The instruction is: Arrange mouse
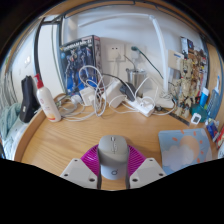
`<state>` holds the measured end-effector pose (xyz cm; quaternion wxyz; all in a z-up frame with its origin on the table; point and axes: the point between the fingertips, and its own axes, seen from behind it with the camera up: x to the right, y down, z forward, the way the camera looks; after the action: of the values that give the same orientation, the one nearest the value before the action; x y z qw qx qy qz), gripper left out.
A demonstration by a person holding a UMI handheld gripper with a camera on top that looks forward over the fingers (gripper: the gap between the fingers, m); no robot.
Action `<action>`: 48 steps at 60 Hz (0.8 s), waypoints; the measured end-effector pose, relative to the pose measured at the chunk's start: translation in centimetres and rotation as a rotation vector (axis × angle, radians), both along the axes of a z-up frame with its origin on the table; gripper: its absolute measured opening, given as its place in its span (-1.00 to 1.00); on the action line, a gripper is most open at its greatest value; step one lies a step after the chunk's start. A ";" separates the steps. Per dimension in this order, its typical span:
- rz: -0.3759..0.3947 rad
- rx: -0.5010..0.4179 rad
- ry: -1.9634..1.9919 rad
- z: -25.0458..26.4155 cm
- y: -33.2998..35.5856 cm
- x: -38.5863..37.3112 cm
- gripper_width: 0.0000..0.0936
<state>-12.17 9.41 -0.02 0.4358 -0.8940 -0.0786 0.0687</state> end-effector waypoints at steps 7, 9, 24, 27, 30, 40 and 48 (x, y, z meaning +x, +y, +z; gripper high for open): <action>0.027 0.060 -0.007 5.8 -0.1 2.1 -0.31; 0.029 0.087 -0.016 8.1 0.0 3.4 -0.32; -0.032 0.256 -0.076 21.5 0.4 16.4 -0.31; -0.065 0.268 -0.083 21.9 0.2 19.0 -0.31; -0.081 0.256 -0.089 21.5 0.2 21.5 -0.32; -0.099 0.150 -0.101 14.1 0.2 25.8 -0.31; -0.113 0.037 -0.088 6.6 0.2 26.7 -0.31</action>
<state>14.51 9.60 6.62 0.4517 -0.8908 -0.0485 0.0030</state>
